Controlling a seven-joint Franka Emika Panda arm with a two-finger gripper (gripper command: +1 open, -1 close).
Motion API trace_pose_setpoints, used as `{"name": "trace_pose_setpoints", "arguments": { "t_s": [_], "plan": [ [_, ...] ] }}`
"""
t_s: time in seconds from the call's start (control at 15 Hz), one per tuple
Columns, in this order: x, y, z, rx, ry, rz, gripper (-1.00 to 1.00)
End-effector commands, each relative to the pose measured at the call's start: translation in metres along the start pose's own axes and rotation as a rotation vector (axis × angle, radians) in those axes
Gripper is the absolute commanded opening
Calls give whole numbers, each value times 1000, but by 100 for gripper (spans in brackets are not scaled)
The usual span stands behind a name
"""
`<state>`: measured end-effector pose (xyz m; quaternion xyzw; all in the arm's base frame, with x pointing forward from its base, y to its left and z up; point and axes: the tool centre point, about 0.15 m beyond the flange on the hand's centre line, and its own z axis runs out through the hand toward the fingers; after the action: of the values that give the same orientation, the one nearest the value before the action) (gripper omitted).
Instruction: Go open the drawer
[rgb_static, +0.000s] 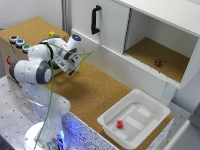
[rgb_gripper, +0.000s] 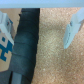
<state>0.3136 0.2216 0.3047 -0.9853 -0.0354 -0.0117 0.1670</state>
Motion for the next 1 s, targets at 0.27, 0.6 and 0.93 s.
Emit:
{"name": "trace_pose_setpoints", "arguments": {
  "t_s": [0.27, 0.6, 0.93],
  "plan": [
    [22, -1, 27, 36, 43, -31, -100],
    [44, -6, 27, 44, 54, -63, -100],
    [48, -7, 16, 36, 82, -70, -100]
  ]
}}
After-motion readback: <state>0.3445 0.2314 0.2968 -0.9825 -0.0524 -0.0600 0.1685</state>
